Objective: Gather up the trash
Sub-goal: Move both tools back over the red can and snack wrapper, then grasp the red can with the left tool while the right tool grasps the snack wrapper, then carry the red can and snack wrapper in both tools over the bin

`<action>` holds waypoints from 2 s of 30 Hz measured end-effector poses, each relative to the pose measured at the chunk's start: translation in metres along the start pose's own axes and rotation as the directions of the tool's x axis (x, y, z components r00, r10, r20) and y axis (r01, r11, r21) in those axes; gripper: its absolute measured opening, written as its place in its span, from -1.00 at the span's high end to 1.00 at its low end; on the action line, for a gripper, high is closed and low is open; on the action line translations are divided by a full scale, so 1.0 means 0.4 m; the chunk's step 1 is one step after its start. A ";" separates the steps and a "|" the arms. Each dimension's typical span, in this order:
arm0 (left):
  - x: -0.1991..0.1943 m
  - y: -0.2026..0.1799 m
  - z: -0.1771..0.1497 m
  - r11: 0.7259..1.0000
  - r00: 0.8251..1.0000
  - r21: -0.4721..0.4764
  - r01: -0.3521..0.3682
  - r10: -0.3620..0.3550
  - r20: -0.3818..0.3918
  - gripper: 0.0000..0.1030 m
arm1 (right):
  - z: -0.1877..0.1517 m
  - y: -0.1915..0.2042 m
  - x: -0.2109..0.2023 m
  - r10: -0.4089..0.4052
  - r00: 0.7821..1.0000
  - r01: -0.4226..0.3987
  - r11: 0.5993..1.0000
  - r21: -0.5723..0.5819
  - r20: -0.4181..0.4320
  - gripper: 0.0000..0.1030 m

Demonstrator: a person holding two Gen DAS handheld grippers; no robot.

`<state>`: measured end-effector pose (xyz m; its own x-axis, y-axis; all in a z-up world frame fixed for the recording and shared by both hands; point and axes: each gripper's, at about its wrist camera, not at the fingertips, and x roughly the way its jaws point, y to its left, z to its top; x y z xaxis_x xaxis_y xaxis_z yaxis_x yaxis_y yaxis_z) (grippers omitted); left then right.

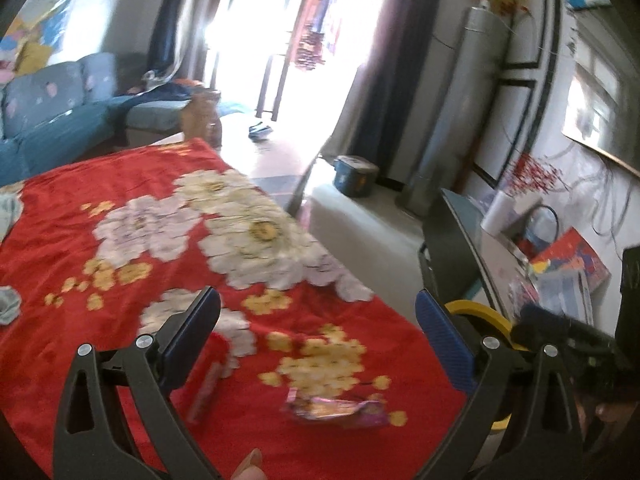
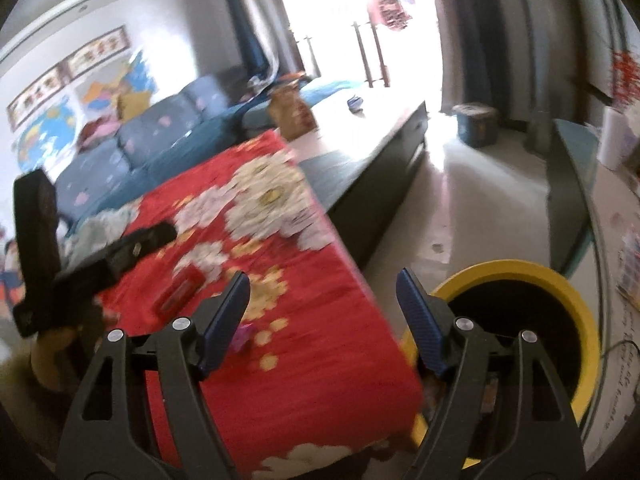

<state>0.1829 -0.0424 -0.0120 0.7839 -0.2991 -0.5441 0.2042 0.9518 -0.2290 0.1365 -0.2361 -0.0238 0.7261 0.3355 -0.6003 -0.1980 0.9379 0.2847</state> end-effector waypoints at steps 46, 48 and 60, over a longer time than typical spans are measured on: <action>0.072 0.166 -0.135 1.000 0.972 -0.024 -0.008 0.002 -0.234 0.41 | -0.081 0.178 0.233 0.115 0.960 -0.153 0.979 -0.136 -0.253 0.62; 0.064 0.148 -0.123 1.000 0.975 -0.022 0.016 -0.020 -0.222 0.42 | -0.070 0.167 0.214 0.116 0.965 -0.148 0.981 -0.125 -0.233 0.62; 0.026 0.047 -0.055 0.995 0.982 -0.005 0.101 -0.100 -0.160 0.42 | -0.014 0.088 0.115 0.083 0.989 -0.091 0.994 -0.062 -0.126 0.62</action>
<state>0.1818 -0.0290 -0.0398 0.6556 -0.4002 -0.6404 0.2792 0.9164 -0.2869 0.1593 -0.1873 -0.0455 0.6182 0.4205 -0.6641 -0.3042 0.9070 0.2911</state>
